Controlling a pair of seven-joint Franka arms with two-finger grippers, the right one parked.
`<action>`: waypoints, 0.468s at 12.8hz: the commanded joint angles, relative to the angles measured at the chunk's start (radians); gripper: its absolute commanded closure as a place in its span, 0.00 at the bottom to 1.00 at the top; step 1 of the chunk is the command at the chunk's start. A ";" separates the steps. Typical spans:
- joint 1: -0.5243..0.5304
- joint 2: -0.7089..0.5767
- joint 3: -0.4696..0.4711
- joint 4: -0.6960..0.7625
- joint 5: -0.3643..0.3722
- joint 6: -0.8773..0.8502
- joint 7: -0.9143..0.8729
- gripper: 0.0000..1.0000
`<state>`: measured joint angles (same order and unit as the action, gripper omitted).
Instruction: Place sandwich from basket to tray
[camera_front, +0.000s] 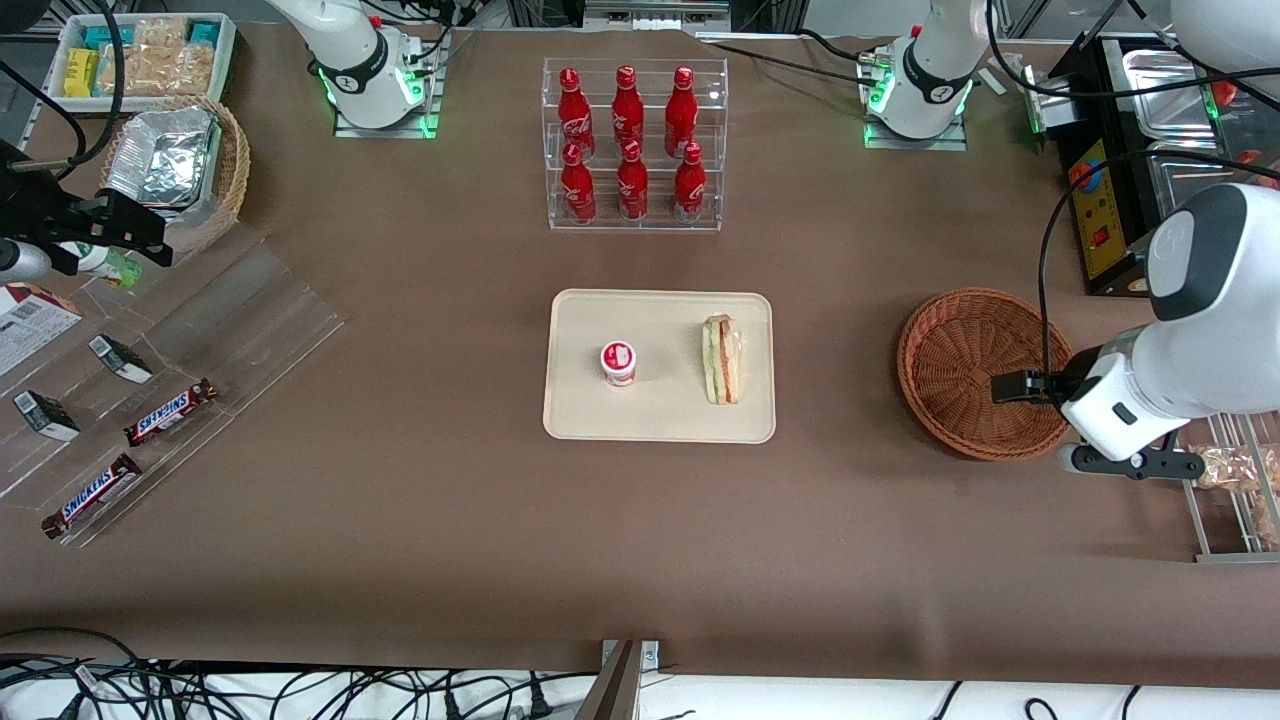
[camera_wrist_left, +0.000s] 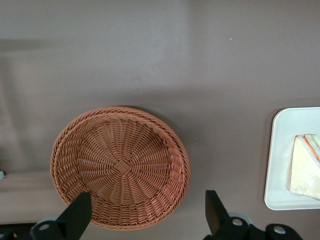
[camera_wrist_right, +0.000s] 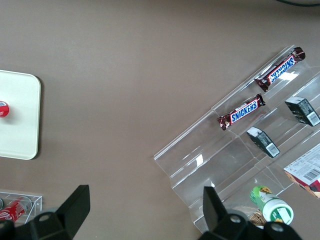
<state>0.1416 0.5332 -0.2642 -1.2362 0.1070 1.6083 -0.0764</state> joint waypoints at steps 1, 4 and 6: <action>-0.106 -0.012 0.138 0.034 -0.049 -0.013 0.043 0.00; -0.186 -0.015 0.279 0.035 -0.122 -0.013 0.091 0.00; -0.244 -0.028 0.351 0.035 -0.133 -0.015 0.098 0.00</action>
<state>-0.0477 0.5269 0.0122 -1.2079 0.0037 1.6078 -0.0129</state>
